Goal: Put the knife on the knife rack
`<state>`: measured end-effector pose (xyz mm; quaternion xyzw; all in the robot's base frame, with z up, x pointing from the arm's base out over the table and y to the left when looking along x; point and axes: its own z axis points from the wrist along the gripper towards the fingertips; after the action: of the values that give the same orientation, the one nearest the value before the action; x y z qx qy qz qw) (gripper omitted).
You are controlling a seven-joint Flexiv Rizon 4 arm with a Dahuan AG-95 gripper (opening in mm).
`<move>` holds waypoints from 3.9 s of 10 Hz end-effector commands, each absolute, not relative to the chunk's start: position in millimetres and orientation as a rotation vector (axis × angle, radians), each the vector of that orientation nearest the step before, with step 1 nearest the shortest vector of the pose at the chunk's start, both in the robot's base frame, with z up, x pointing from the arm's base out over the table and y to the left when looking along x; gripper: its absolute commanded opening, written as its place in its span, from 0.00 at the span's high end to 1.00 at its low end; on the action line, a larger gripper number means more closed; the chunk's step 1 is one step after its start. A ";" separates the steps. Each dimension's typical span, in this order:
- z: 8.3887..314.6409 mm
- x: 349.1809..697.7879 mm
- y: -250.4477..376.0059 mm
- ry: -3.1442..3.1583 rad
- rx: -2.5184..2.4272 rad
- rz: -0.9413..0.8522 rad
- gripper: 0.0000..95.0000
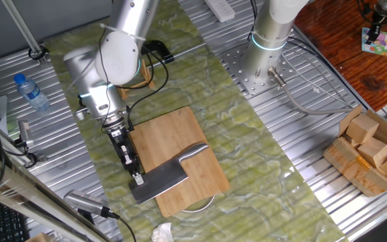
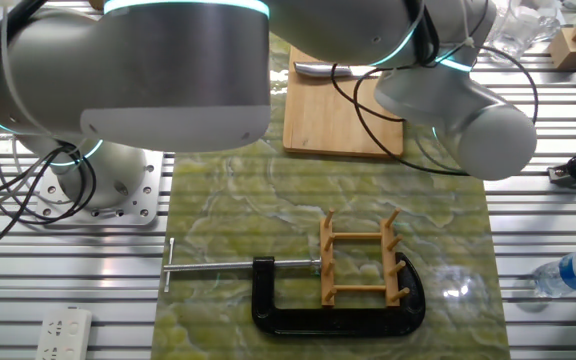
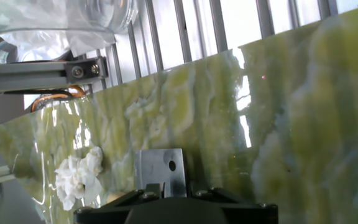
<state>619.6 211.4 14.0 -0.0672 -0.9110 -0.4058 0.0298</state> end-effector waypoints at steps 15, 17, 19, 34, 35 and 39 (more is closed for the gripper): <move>65.3 616.6 213.2 -2.882 -0.150 -0.897 1.00; 67.3 616.0 213.9 -2.885 -0.138 -0.837 1.00; 71.7 615.7 215.7 -2.889 -0.136 -0.764 1.00; 94.1 611.6 220.0 -2.873 0.042 -0.511 1.00; 94.8 611.2 219.7 -2.871 0.068 -0.495 1.00; 101.1 608.2 211.8 -2.875 0.185 -0.419 1.00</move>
<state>608.5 212.5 100.0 0.0593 -0.9811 -0.1450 0.1134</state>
